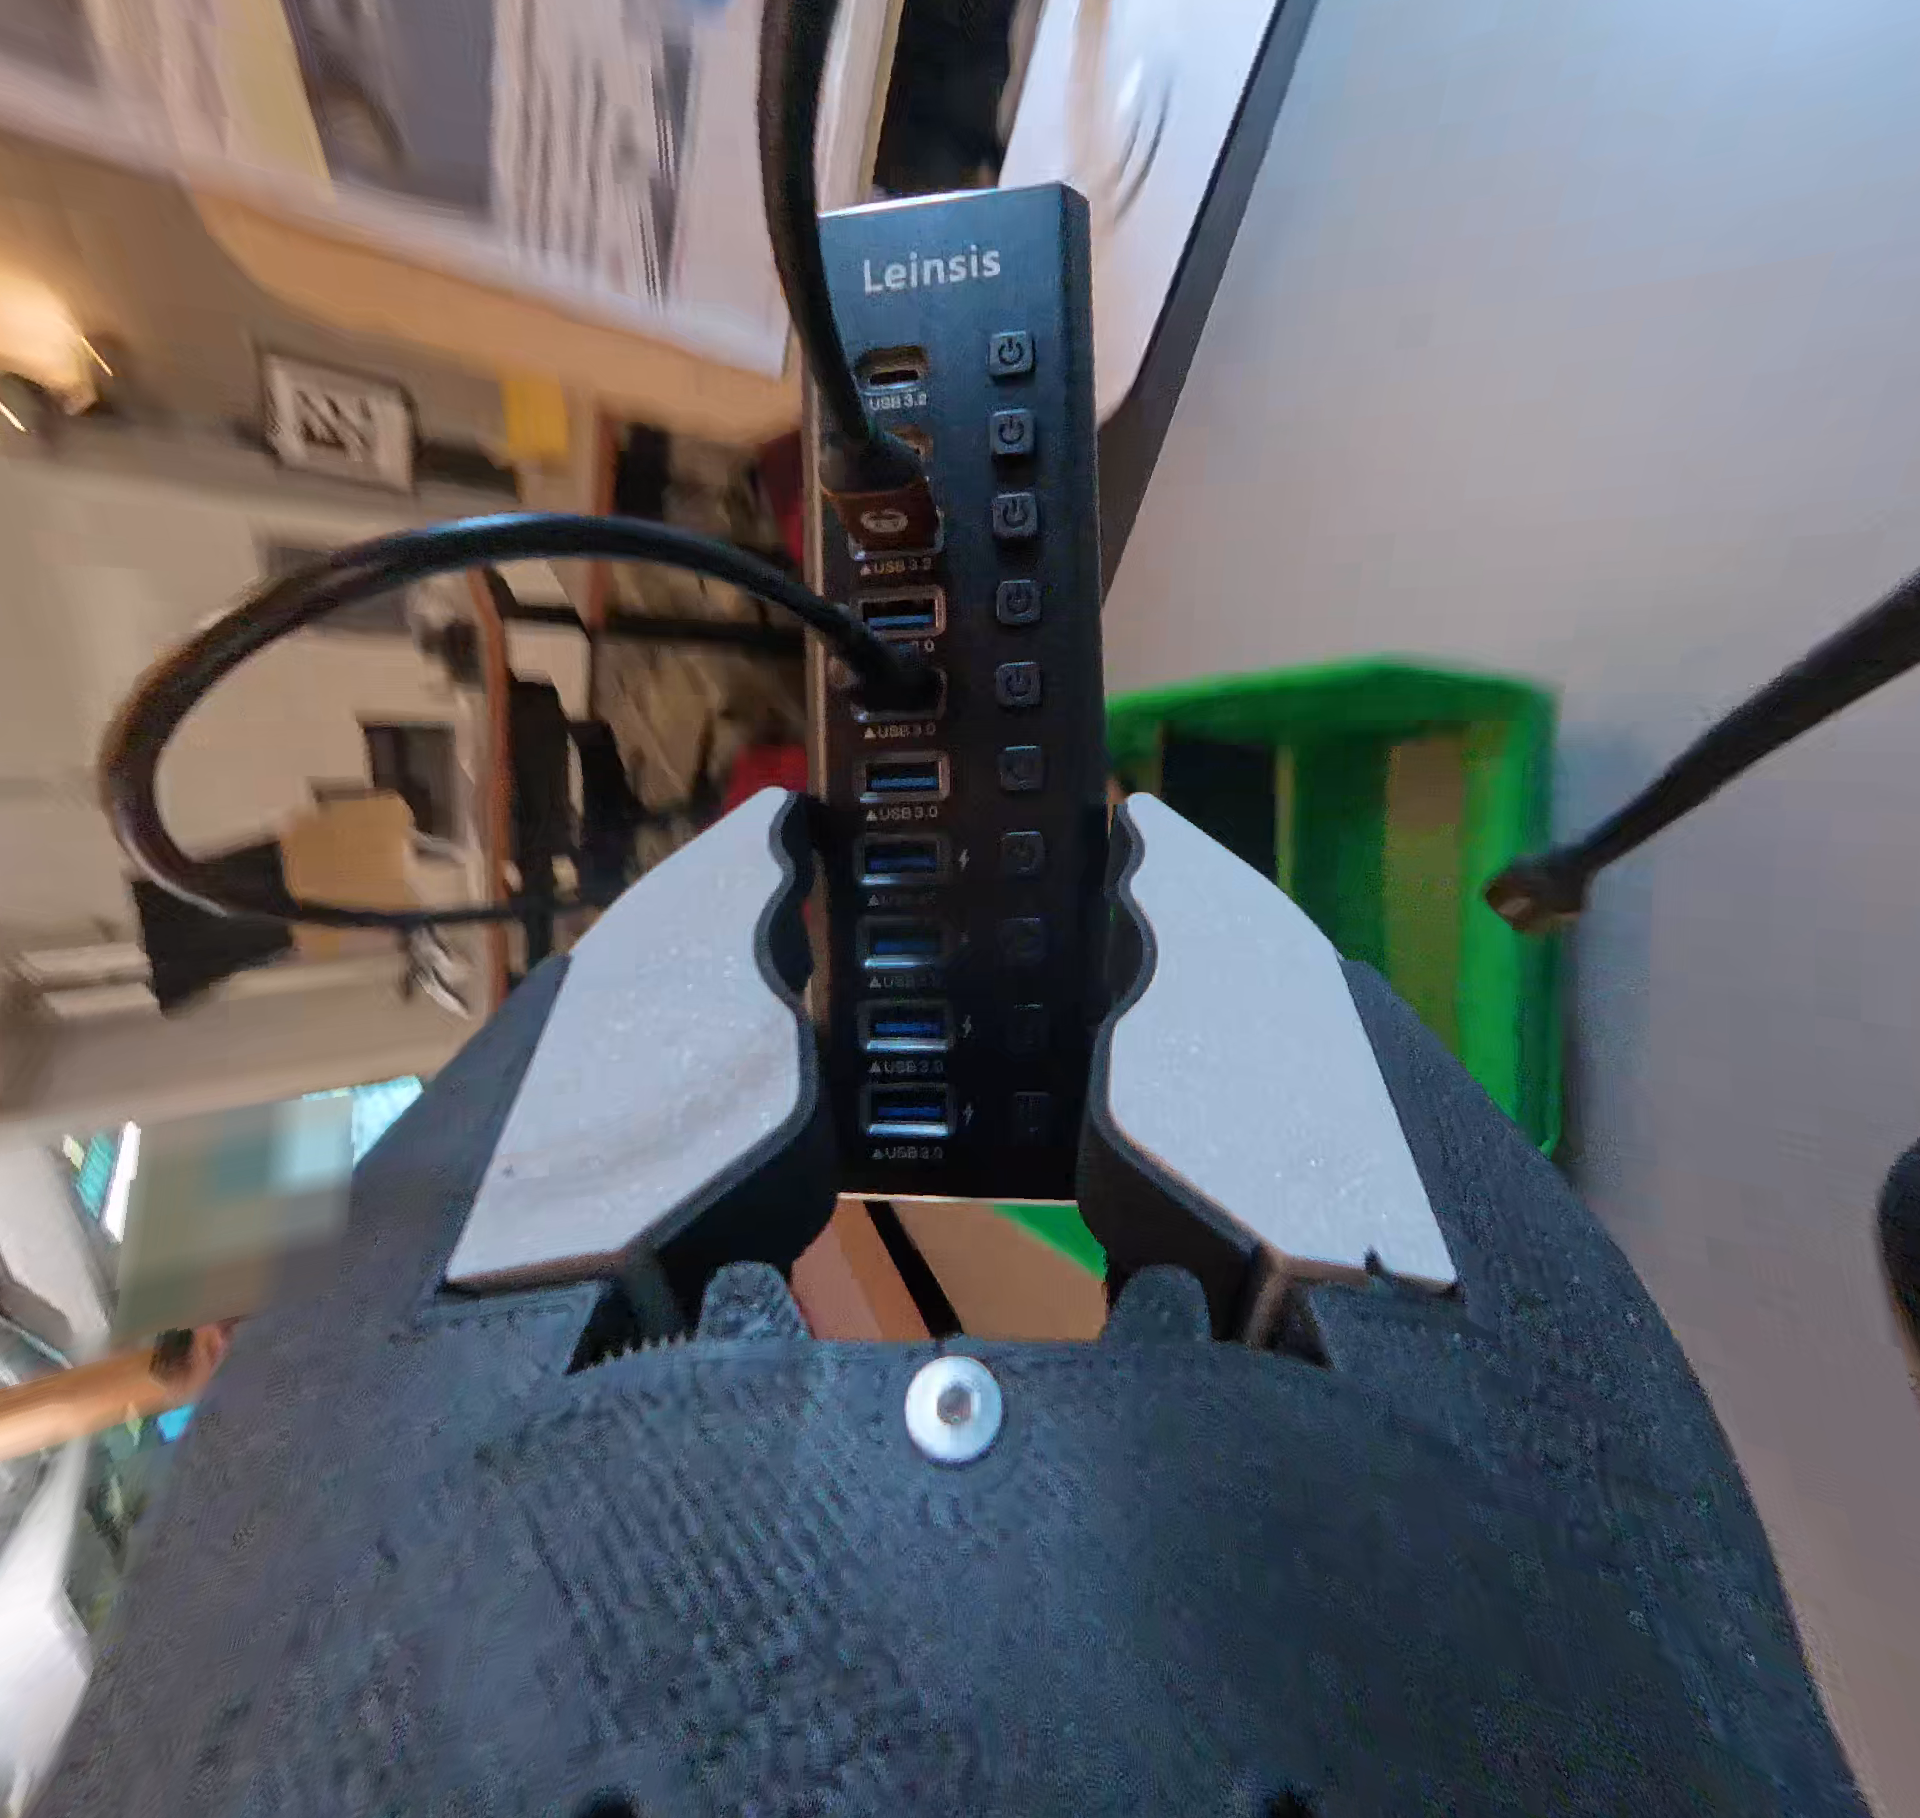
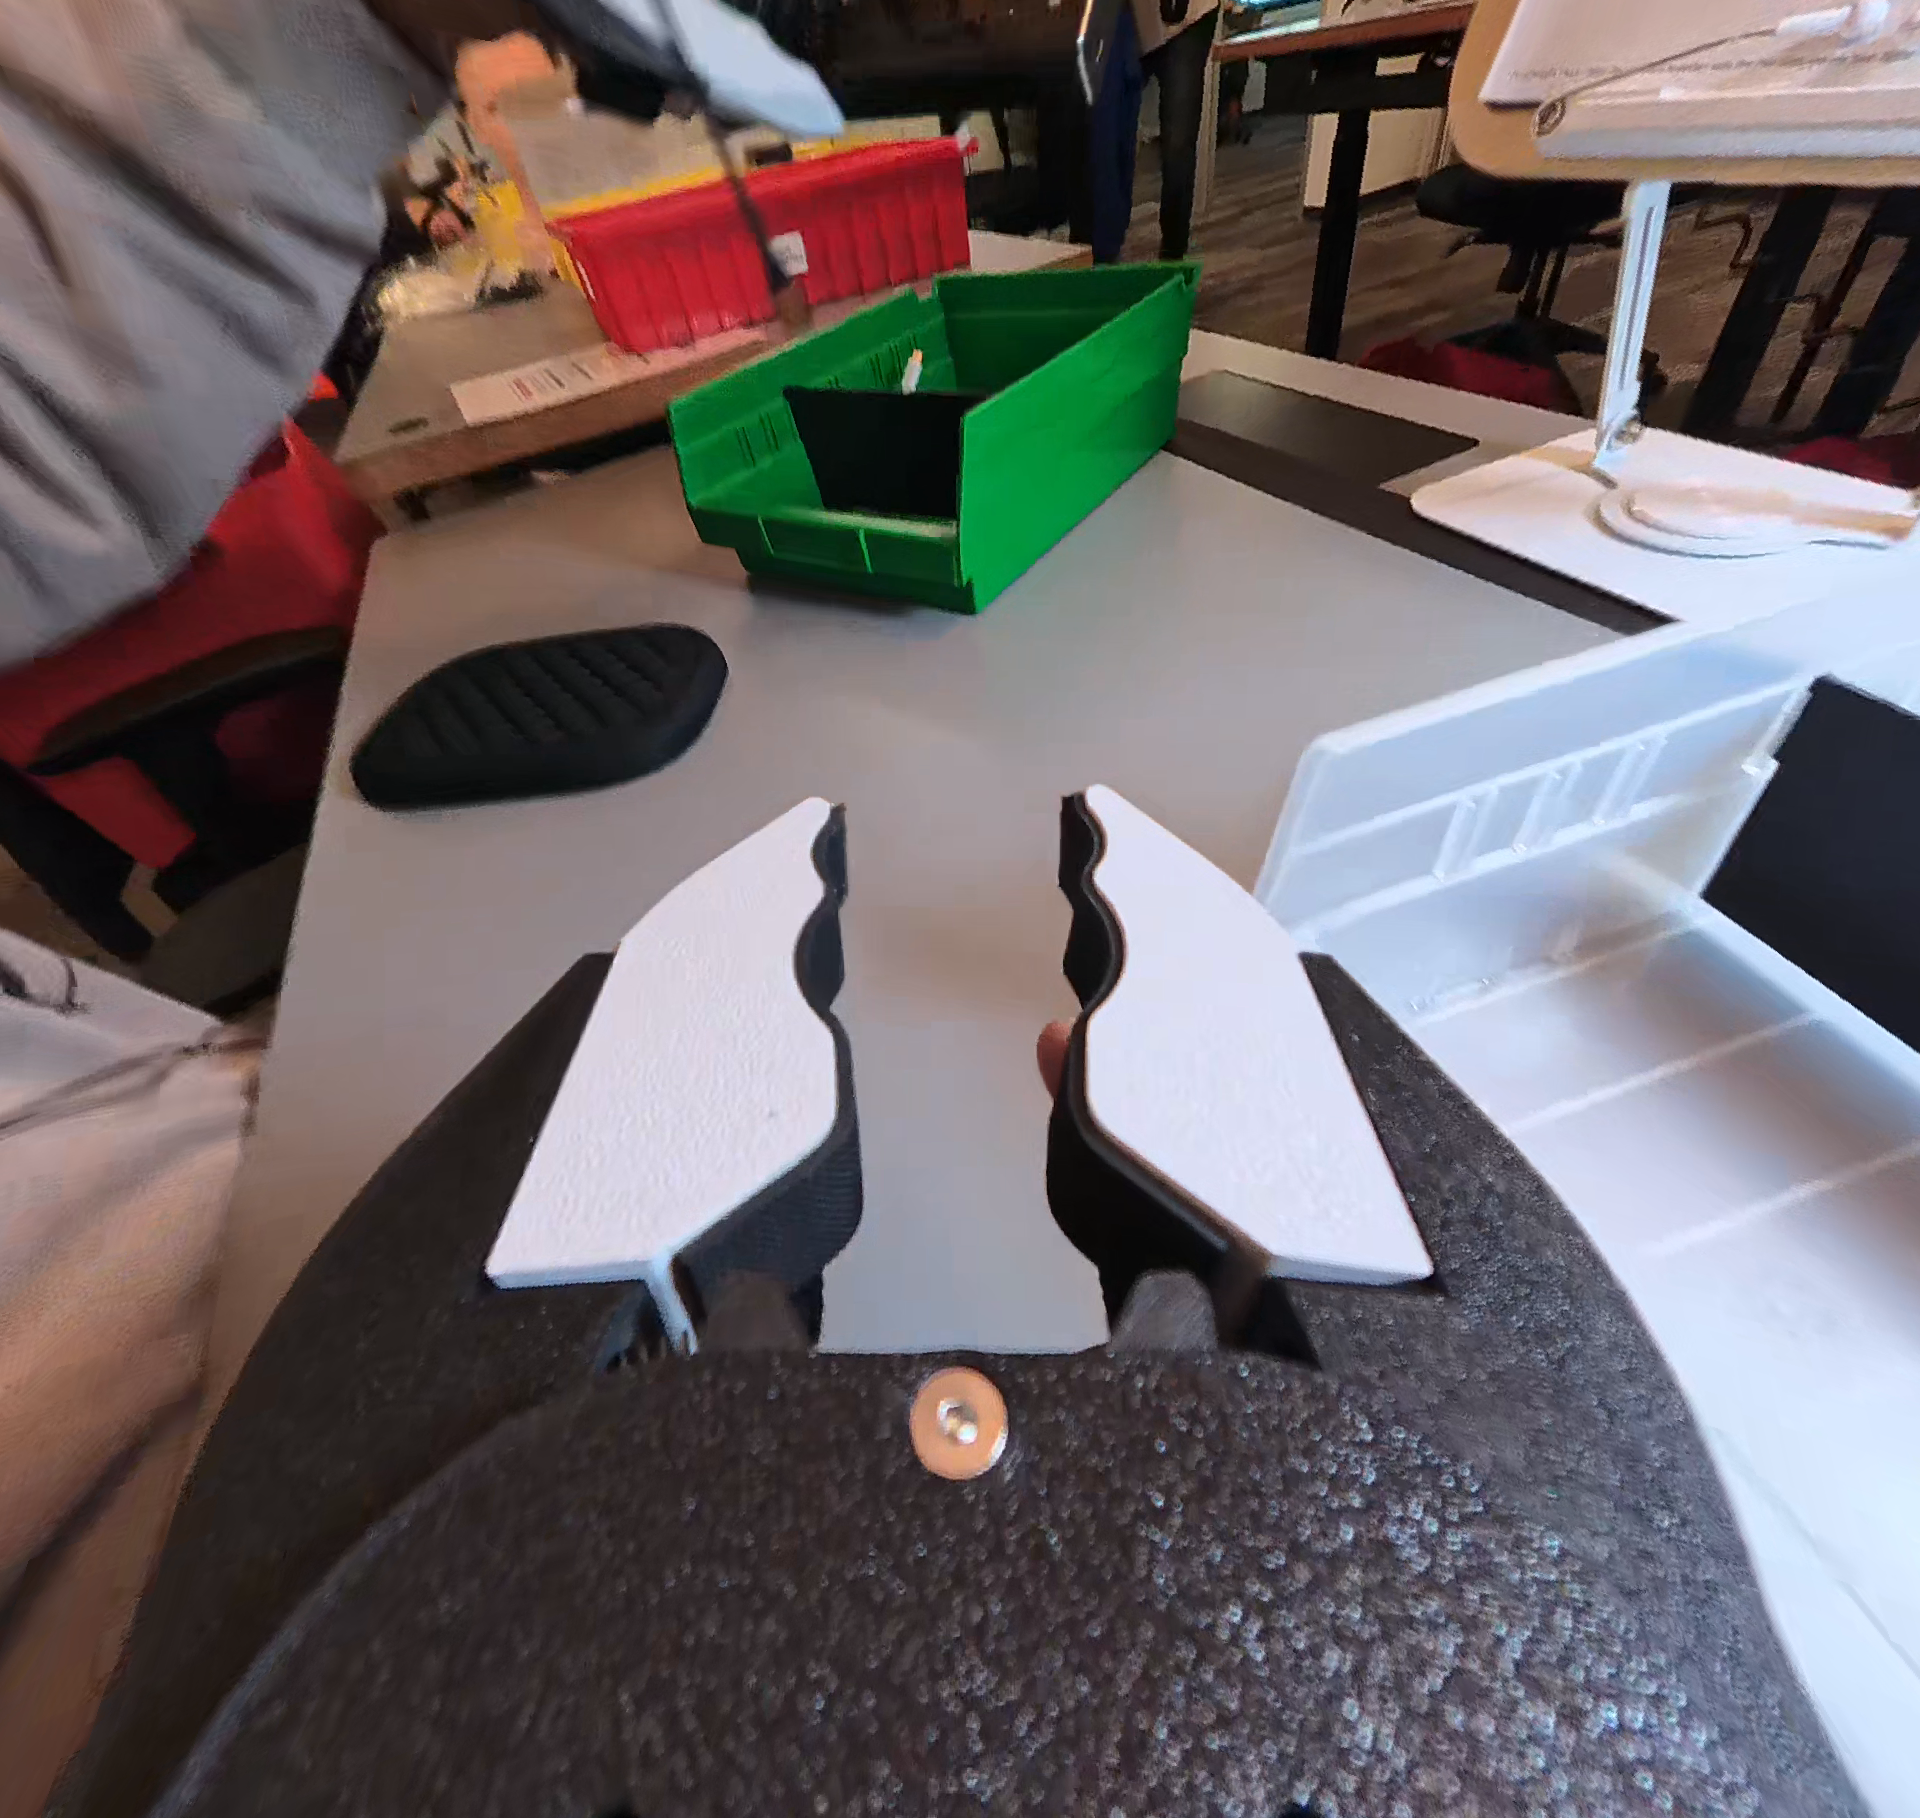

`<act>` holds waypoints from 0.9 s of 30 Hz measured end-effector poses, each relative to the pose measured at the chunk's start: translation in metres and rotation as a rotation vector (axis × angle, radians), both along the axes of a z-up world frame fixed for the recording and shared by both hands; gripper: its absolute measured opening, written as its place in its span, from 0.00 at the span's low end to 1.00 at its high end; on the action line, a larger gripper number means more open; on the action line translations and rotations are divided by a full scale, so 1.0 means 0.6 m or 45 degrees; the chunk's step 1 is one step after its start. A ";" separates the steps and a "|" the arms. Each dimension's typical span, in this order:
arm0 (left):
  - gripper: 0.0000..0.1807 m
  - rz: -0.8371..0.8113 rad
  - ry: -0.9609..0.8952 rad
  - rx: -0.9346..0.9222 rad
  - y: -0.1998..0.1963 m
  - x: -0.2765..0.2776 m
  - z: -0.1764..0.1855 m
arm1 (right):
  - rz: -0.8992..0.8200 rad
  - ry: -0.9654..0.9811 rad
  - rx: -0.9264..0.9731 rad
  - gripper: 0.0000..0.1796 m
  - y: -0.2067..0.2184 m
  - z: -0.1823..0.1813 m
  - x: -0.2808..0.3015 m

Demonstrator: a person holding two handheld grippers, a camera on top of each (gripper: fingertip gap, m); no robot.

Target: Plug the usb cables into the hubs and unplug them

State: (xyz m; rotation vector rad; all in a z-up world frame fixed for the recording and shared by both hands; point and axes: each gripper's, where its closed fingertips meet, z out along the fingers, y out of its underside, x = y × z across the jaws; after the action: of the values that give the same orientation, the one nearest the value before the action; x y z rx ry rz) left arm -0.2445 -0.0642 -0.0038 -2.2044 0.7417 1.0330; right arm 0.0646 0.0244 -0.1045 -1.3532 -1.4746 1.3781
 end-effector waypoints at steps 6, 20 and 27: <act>0.31 -0.454 0.016 0.281 0.042 0.252 -0.040 | 0.030 0.078 -0.408 0.32 -0.012 0.064 -0.054; 0.28 -0.795 -0.465 0.409 0.073 0.397 -0.175 | 0.072 0.236 -0.402 0.17 0.006 0.074 -0.074; 0.21 -0.839 -1.035 0.567 -0.002 0.334 -0.113 | 0.164 0.197 -0.094 0.17 -0.014 0.114 -0.042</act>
State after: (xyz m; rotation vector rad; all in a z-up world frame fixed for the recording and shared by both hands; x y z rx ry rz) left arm -0.0438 -0.0655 -0.0714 -1.5853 0.6773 -0.0558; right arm 0.0396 0.0157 -0.0359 -1.1844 -1.4410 1.5961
